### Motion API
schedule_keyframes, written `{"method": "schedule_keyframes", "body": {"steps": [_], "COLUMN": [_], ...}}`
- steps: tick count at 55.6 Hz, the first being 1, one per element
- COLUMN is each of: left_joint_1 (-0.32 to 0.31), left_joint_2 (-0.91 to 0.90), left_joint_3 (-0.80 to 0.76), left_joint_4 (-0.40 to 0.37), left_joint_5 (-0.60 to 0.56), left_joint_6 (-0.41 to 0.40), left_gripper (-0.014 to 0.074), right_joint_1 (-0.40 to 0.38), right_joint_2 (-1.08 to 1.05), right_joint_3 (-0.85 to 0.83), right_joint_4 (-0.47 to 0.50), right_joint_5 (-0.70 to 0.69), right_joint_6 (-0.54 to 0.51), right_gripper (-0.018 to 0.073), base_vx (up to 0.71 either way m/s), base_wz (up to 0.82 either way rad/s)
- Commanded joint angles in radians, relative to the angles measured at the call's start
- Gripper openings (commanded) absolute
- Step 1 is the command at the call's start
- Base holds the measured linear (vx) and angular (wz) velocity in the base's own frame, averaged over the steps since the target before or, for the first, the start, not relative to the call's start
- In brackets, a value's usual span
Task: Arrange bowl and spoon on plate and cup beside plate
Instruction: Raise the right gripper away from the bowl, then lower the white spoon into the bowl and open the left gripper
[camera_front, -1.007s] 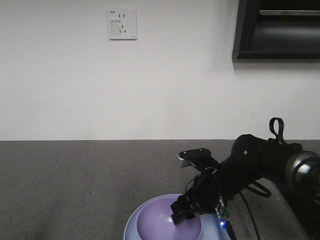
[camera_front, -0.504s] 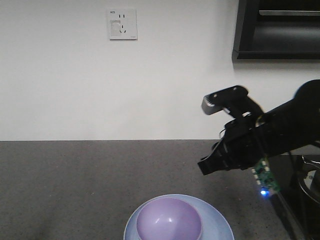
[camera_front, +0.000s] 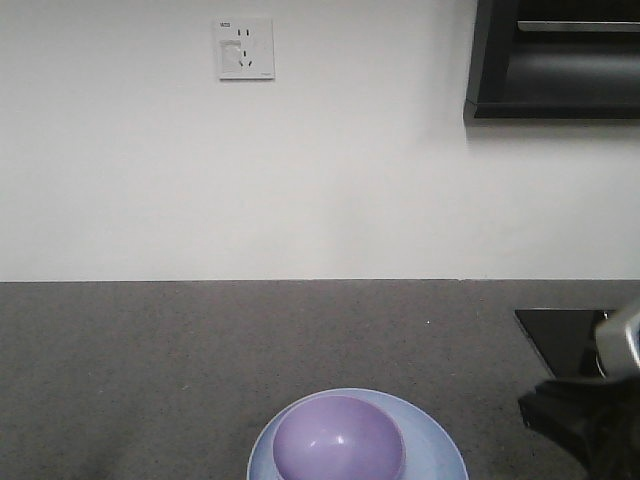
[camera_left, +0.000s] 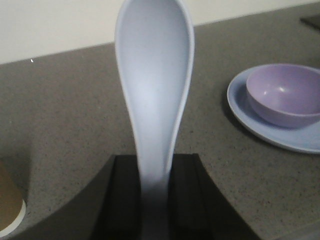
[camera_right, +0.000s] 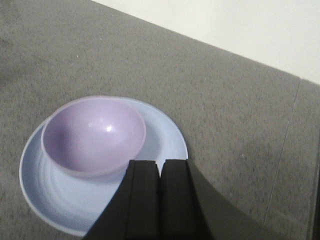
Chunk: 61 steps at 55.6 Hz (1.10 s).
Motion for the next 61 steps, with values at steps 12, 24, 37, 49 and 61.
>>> {"method": "schedule_keyframes", "body": {"steps": [12, 24, 37, 49, 61], "left_joint_1": [-0.021, -0.188, -0.315, -0.399, -0.456], "left_joint_2": [0.485, 0.763, 1.046, 1.201, 1.243], "left_joint_3": [-0.350, -0.504, -0.730, -0.876, -0.898], "left_joint_4": [-0.092, -0.152, -0.151, -0.149, -0.144], "left_joint_5": [0.074, 0.086, 0.231, 0.313, 0.251], "left_joint_6": [0.227, 0.222, 0.134, 0.079, 0.081], "left_gripper": [0.0000, 0.0000, 0.0000, 0.0000, 0.0013], "right_joint_1": [-0.005, -0.005, -0.005, -0.005, -0.005], "right_joint_2": [-0.100, -0.100, -0.100, -0.100, -0.100], "right_joint_3": [0.125, 0.126, 0.126, 0.126, 0.126], "right_joint_4": [-0.001, 0.002, 0.001, 0.001, 0.001], "right_joint_5": [-0.156, -0.168, -0.193, -0.186, -0.185], "right_joint_6": [-0.010, -0.010, -0.010, -0.010, -0.010], "right_gripper": [-0.0011, -0.0011, -0.0008, -0.0004, -0.0001], "base_vx": [0.00, 0.00, 0.00, 0.00, 0.00], "base_wz": [0.00, 0.00, 0.00, 0.00, 0.00]}}
